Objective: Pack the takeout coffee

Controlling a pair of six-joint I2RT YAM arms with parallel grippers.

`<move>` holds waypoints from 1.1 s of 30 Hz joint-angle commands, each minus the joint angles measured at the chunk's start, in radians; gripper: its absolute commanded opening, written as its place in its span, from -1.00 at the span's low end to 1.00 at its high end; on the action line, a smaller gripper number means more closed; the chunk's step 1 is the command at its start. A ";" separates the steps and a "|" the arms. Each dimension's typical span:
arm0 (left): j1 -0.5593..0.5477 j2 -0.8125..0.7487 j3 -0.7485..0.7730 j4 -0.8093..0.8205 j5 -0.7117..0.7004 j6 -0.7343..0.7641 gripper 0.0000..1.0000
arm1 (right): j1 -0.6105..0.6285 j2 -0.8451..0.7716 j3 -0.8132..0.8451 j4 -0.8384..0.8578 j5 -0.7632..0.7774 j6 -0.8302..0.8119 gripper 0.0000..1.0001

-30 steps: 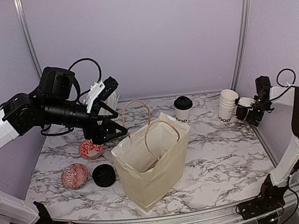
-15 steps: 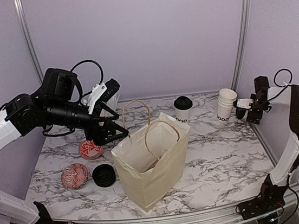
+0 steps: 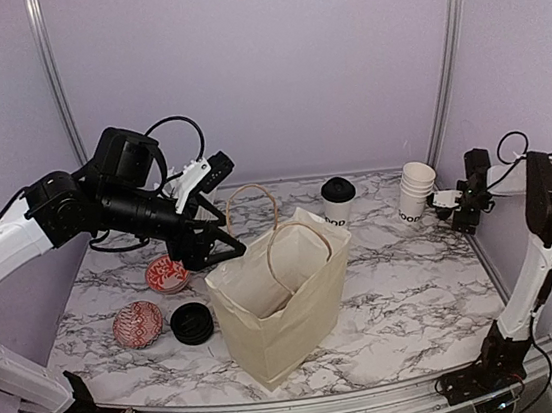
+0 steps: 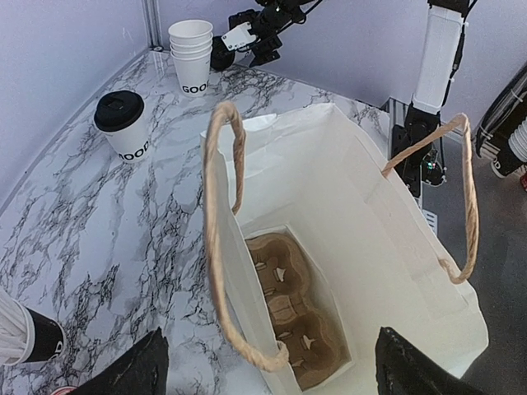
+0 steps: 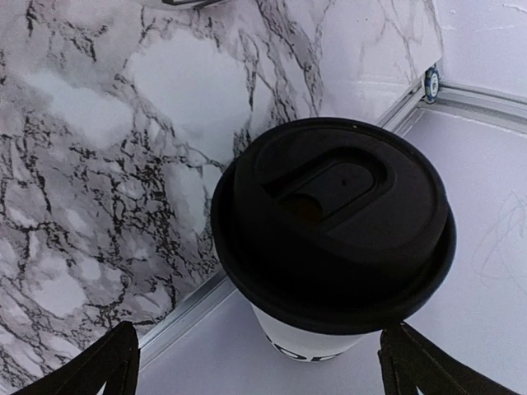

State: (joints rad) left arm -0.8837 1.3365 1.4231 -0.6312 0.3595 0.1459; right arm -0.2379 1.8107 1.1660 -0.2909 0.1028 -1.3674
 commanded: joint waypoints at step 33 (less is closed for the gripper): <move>-0.023 0.068 0.036 0.028 0.045 0.007 0.76 | -0.017 0.043 0.052 0.091 0.066 0.120 0.44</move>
State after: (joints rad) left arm -0.9016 1.3998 1.4300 -0.6254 0.3859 0.1425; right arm -0.2512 1.9453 1.2263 -0.1444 0.1856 -1.2999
